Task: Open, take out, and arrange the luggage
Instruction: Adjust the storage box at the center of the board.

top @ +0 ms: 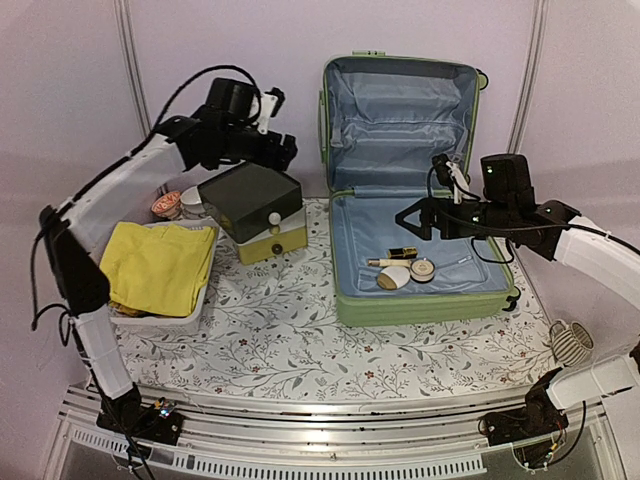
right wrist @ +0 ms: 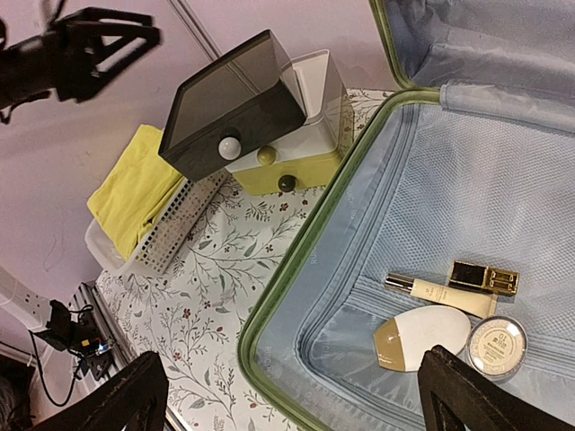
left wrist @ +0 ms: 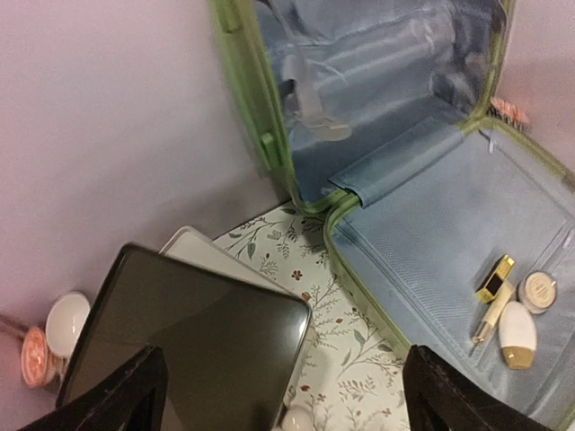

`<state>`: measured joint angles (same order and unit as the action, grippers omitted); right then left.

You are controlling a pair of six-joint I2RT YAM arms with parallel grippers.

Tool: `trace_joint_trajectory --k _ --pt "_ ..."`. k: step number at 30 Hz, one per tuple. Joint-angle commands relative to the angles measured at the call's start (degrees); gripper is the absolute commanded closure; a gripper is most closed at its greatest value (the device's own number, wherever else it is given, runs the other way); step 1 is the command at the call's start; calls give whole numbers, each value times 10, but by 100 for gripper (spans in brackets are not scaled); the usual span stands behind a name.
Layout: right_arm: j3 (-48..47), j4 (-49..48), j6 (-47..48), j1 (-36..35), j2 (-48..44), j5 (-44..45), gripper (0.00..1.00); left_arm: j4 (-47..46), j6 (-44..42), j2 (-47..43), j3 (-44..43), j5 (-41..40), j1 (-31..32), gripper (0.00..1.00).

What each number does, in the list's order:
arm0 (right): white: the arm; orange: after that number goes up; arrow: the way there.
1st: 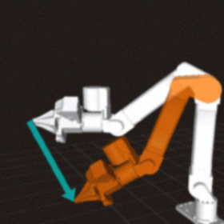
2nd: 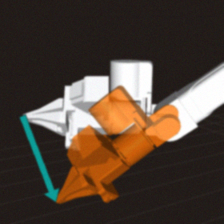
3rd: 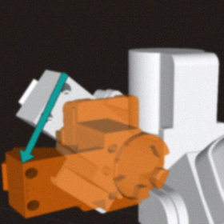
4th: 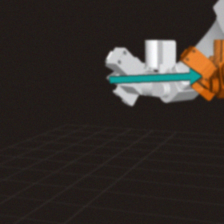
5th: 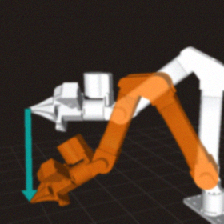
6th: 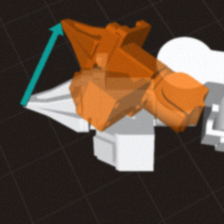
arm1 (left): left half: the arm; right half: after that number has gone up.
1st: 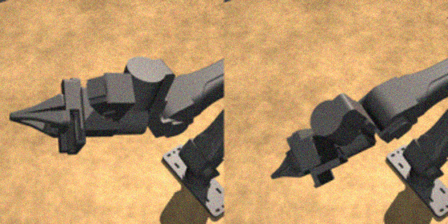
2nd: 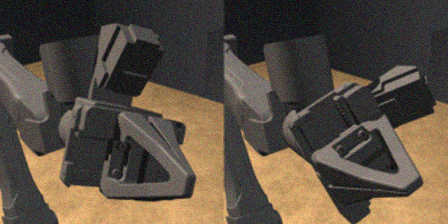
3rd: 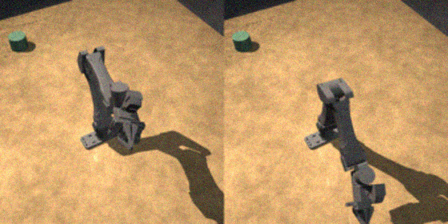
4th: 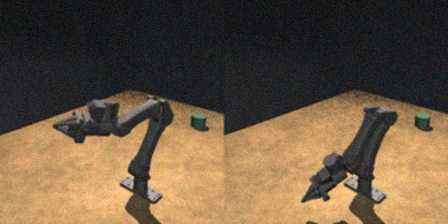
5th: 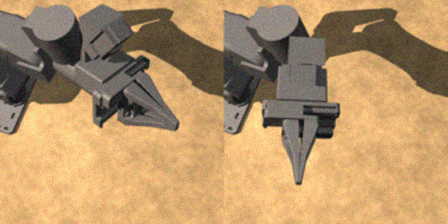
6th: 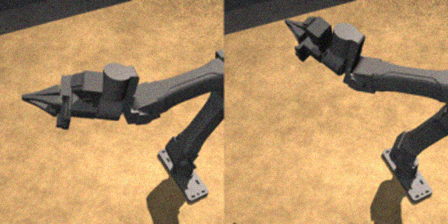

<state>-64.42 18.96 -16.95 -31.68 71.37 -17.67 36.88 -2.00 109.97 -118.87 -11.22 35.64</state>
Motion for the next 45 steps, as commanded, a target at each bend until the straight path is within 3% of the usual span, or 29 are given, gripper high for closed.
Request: trace_joint_trajectory --k 1,3,7,11,14,18,25,29,38,45 --pt "13 -13 -4 4 -14 -4 1 20 246 -124 121 -101 -1 11" --pt "14 -19 -5 4 -11 -11 1 6 314 -176 189 -89 -4 11" --pt "14 -22 -7 6 -10 -17 1 -21 444 -258 314 -54 -9 2" --pt "19 -26 -9 6 -15 -19 1 -94 523 -339 459 -10 -15 2" --pt "21 -26 -11 6 -18 -22 1 -94 545 -359 502 -27 -20 2" --pt "23 -26 -11 6 -23 -22 1 -100 538 -363 529 -21 -34 3" --pt "24 -23 -12 6 -28 -21 1 -213 454 -350 578 63 -96 16" --pt "23 -20 -12 6 -31 -15 1 -216 439 -314 559 87 -132 23" --pt "18 -15 -8 6 -29 -10 1 -262 458 -241 516 102 -157 27" --pt "12 -8 -4 6 -26 -5 1 -276 493 -197 476 81 -169 52"
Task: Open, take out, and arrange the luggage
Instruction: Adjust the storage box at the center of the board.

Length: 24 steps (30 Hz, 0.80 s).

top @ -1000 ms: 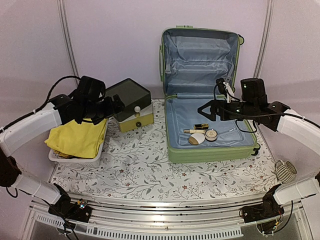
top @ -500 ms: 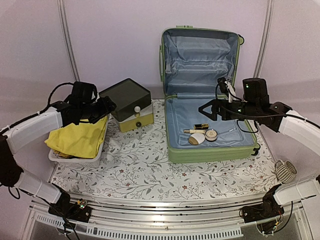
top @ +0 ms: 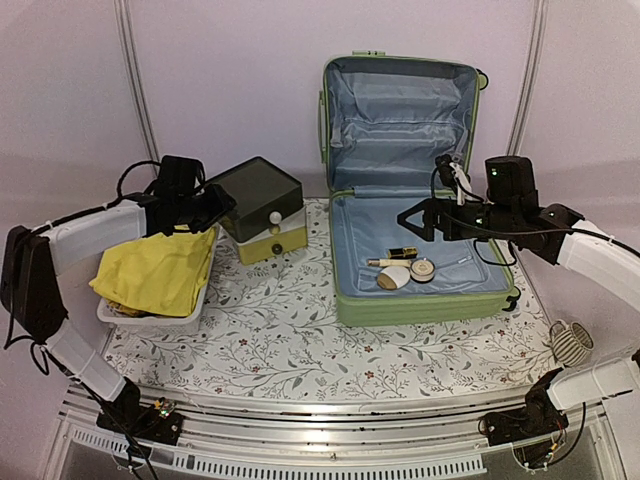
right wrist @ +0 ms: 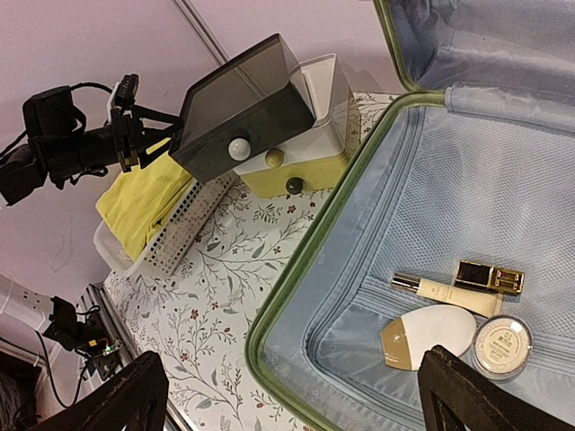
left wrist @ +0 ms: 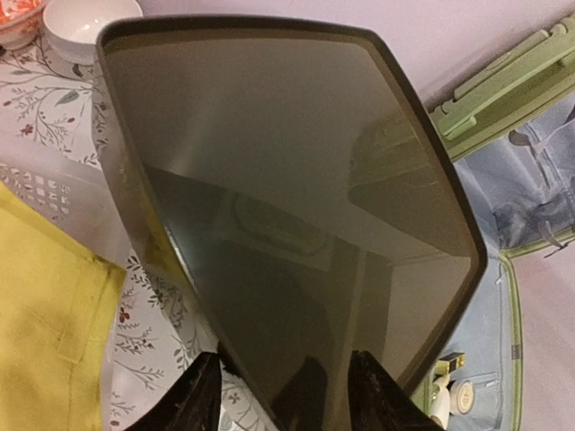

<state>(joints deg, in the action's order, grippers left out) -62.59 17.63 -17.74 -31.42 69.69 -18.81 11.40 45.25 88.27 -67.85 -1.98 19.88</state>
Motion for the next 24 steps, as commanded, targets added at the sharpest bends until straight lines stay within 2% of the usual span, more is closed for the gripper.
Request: trace_joint_trajectory --k 1,11,24 --pt "-6 6 5 4 -10 7 1 -18 27 27 -41 -17 -12 55" --pt "-7 13 10 6 -12 13 1 -7 36 79 -89 -31 -39 80" --pt "-6 15 12 8 -14 15 1 -6 23 131 -136 -15 -75 81"
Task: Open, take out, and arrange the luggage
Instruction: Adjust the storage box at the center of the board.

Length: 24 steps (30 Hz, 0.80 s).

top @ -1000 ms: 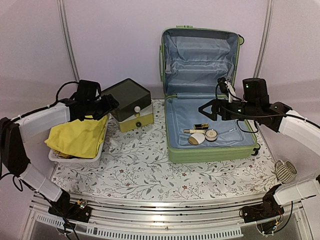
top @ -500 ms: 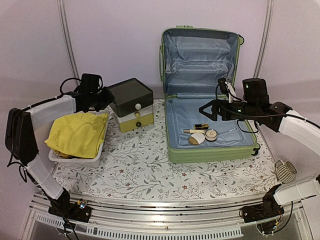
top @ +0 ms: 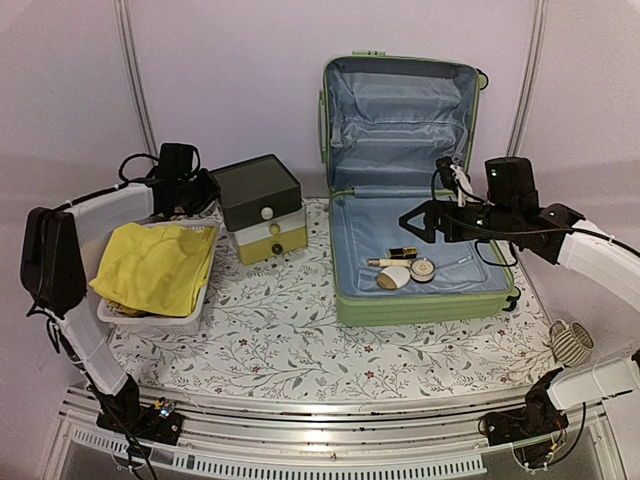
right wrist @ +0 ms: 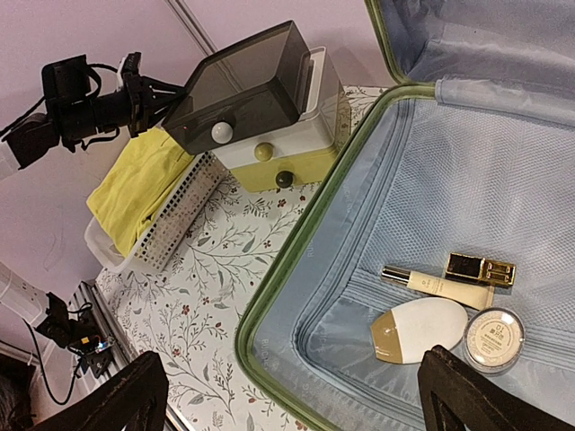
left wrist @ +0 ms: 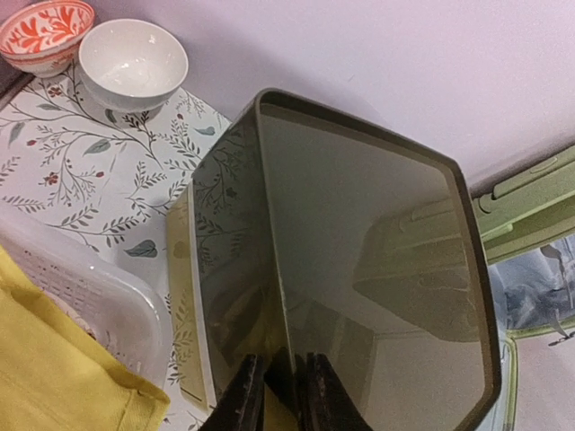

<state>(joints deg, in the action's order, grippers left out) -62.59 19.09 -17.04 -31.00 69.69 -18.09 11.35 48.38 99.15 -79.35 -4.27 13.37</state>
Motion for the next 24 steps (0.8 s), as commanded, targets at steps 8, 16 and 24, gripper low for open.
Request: trace_joint_trajectory --k 8,16,24 --pt "-7 5 4 6 -17 11 1 -27 12 51 -44 51 -16 81" --pt "-9 6 2 6 -18 10 1 -44 40 63 -49 67 -15 74" --pt "-7 10 3 6 -21 14 1 -48 49 83 -69 68 -15 74"
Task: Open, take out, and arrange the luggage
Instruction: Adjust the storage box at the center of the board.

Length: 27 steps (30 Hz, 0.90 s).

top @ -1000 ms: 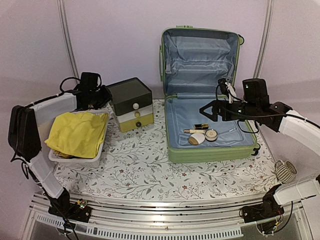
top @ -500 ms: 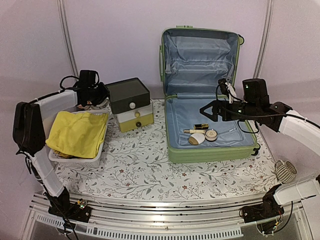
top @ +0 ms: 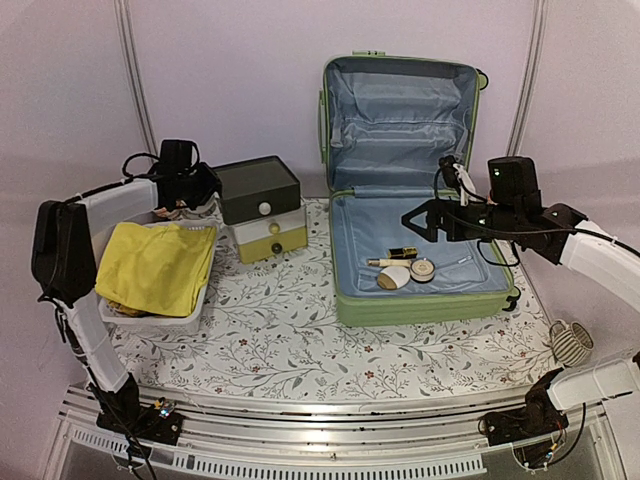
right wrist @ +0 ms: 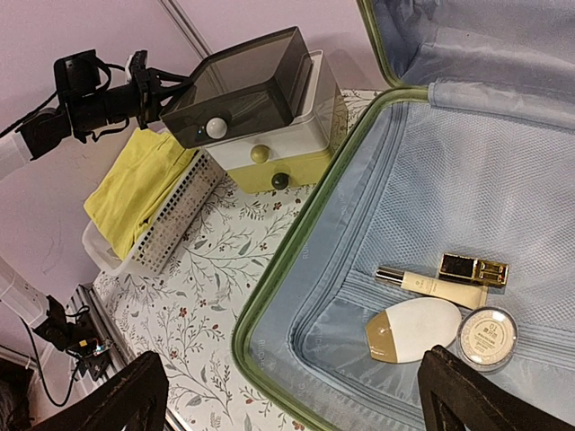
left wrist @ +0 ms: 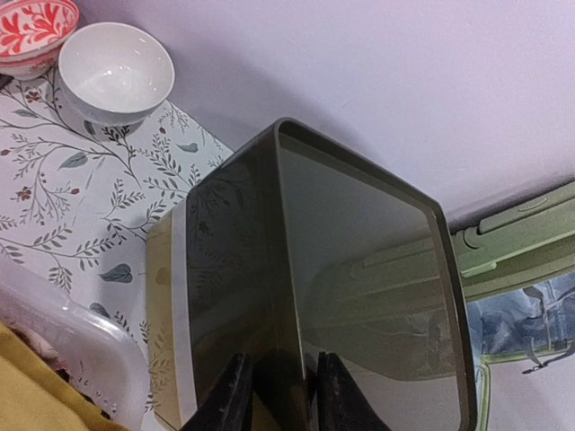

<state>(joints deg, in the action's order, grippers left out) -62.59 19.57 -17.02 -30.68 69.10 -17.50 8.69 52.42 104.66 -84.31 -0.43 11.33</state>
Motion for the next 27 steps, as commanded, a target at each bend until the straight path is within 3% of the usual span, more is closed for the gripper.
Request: trace_joint_trajectory --k 1,11,27 --pt "-7 6 3 3 -16 9 1 -21 10 31 -23 31 6 73" --pt "-8 8 4 2 -15 12 1 -18 17 23 -29 20 18 71" --pt "-9 4 4 3 -14 6 1 -20 17 5 5 29 22 13"
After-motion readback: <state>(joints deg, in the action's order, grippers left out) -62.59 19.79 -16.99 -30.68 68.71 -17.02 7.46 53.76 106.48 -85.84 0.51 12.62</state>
